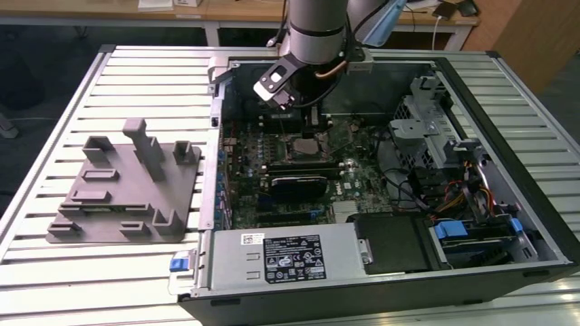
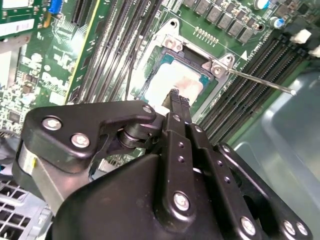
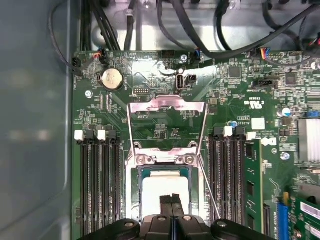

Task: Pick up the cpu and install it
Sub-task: 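Place the cpu into insertion slot, then close the cpu cover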

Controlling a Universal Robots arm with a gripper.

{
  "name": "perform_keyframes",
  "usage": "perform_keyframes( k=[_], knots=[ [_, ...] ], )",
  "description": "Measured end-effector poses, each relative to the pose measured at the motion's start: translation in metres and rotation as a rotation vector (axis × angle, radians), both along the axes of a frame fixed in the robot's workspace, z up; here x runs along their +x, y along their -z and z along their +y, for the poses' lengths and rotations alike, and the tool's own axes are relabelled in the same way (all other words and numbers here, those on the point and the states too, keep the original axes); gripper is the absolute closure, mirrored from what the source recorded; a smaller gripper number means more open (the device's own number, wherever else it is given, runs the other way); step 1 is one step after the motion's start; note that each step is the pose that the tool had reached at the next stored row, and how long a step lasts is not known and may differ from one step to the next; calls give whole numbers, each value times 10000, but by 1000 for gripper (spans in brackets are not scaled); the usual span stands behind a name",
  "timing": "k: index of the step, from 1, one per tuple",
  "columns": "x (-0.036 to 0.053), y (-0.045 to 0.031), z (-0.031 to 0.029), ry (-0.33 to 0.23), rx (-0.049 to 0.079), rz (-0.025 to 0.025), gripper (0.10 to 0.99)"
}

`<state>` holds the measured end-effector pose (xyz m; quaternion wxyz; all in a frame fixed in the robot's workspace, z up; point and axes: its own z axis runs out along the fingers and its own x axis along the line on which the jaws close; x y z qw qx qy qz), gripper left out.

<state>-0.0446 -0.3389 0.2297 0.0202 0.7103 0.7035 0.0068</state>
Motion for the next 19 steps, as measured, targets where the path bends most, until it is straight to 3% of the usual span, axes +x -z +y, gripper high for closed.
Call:
perform_keyframes(
  k=[5, 19],
  knots=[
    [0, -76, 0, 0, 0, -1, 980],
    [0, -107, 0, 2, 1, -1, 980]
  ],
)
